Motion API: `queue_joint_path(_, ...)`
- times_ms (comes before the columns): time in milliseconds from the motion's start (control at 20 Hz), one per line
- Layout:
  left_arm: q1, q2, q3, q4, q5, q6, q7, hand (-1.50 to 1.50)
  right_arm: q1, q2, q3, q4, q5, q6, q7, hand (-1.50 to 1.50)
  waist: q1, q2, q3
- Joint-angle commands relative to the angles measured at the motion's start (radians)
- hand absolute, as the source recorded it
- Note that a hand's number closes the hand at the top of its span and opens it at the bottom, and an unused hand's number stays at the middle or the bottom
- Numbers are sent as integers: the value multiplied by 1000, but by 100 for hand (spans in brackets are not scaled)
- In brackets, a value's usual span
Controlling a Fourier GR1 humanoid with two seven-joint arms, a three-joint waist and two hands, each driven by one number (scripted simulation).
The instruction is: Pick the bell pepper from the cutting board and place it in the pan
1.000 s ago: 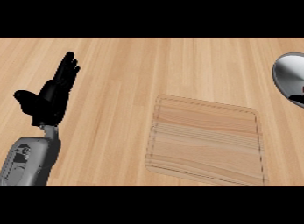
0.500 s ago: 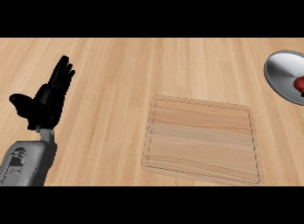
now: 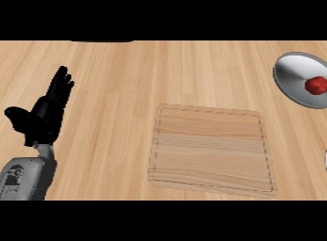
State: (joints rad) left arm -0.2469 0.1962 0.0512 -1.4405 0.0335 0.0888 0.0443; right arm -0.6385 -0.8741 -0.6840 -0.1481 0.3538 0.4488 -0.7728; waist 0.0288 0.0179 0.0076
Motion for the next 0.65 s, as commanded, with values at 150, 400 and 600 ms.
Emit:
queue_joint_path(150, 13, 16, 12, -17, -1, -2, 26, 0, 121, -93, -20, -26, -47, 234, -126, -150, -17, -9, -2)
queue_joint_path(400, 3, 18, 12, -34, -3, -1, 38, 0, 169, -65, 17, -69, -44, 261, -136, -150, -21, -14, -3)
queue_joint_path(600, -20, -2, 7, -6, -7, 6, 25, 0, 189, -87, 28, -93, -52, 240, -138, -150, -23, -11, -3)
